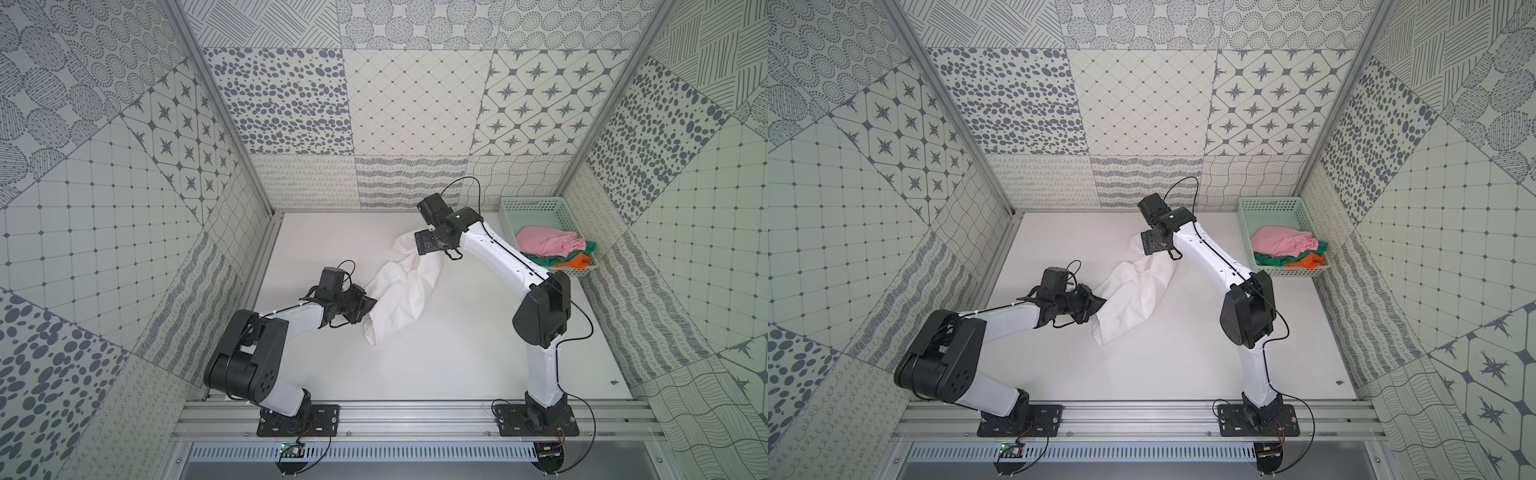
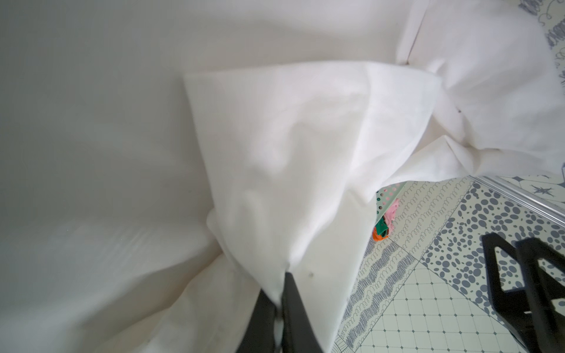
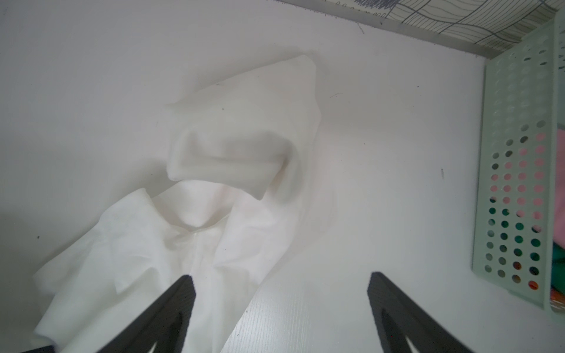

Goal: Fold and stack t-shirts
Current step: Flatten out the T-shirt at the center of the board.

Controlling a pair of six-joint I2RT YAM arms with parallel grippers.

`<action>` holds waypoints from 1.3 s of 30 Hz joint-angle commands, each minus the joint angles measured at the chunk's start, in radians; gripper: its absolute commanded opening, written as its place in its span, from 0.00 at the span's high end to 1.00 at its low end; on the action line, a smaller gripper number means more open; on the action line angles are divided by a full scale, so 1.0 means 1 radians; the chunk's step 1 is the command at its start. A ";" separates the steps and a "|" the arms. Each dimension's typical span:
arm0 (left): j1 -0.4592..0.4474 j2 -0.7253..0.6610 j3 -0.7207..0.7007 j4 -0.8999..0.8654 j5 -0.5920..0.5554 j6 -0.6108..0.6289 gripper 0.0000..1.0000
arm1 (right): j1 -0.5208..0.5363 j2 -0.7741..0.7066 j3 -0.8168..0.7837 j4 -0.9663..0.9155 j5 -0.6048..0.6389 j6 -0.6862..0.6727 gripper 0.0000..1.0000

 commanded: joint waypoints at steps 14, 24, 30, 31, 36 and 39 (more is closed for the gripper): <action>0.016 -0.171 0.256 -0.300 -0.028 0.171 1.00 | 0.007 0.007 0.057 0.005 0.069 -0.026 0.06; 0.024 -0.211 0.390 -0.414 -0.039 0.202 1.00 | -0.006 0.001 0.016 0.006 0.051 -0.009 0.06; 0.030 -0.267 0.432 -0.561 -0.078 0.321 0.81 | -0.006 0.006 0.020 0.009 0.049 -0.014 0.06; 0.031 -0.278 0.430 -0.584 -0.089 0.337 0.70 | -0.005 0.006 0.020 0.009 0.050 -0.015 0.06; 0.035 -0.344 0.388 -0.706 -0.175 0.391 0.34 | -0.006 -0.005 -0.001 0.014 0.054 -0.023 0.06; 0.038 -0.372 0.348 -0.719 -0.191 0.381 0.32 | -0.007 -0.013 -0.017 0.018 0.056 -0.031 0.05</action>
